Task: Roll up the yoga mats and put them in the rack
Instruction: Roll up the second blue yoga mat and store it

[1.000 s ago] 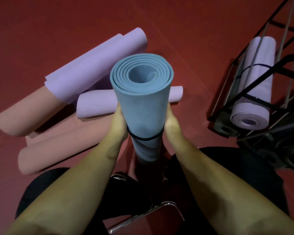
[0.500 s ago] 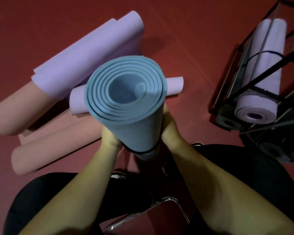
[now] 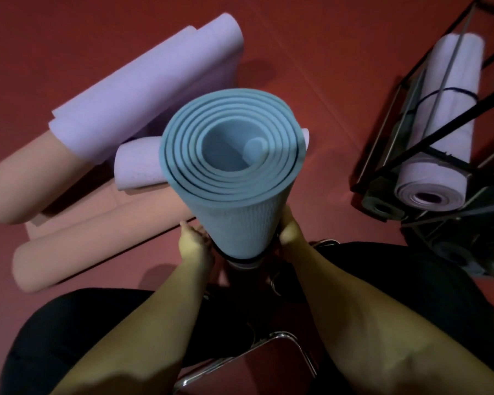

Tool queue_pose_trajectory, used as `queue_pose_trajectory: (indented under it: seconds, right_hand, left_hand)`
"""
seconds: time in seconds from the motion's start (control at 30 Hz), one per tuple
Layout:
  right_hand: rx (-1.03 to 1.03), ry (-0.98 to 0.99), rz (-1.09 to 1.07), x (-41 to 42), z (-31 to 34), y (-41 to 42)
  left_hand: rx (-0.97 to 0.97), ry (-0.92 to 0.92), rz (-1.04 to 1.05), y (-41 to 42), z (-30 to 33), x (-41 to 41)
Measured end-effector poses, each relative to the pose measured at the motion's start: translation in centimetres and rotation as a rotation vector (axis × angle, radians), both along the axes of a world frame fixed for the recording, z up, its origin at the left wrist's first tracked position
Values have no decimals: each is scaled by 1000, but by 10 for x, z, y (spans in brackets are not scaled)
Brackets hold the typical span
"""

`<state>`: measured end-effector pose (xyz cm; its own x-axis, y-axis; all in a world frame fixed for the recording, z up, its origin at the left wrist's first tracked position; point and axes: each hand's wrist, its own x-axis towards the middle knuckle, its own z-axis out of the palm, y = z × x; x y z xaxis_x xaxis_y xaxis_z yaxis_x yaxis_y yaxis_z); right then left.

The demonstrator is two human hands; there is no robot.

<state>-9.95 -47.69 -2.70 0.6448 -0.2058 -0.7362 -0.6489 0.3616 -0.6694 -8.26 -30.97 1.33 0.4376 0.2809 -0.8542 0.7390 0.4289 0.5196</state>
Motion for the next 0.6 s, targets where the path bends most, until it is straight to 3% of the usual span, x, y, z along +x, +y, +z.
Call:
queue_pose_trajectory:
  seconds: [0.1,0.2,0.3,0.4,0.5,0.6]
  right_hand:
    - [-9,-36,24,-2,12,5]
    - [174,-7,-23,5,14,8]
    - [120,-12,-3,15,35,8]
    - [111,-16,0,34,58,3]
    - [199,-65,12,44,94,-5]
    - [231,-102,61,34,133,-11]
  left_hand:
    - [-15,-48,-62,-12,13,-17]
    - [-67,-107,-51,-21,23,-13]
    - [-193,-244,-83,-14,31,11]
    - [-181,-389,-213,-4,70,31]
    - [12,-544,-461,7,112,40]
    - [331,-747,-882,25,141,42]
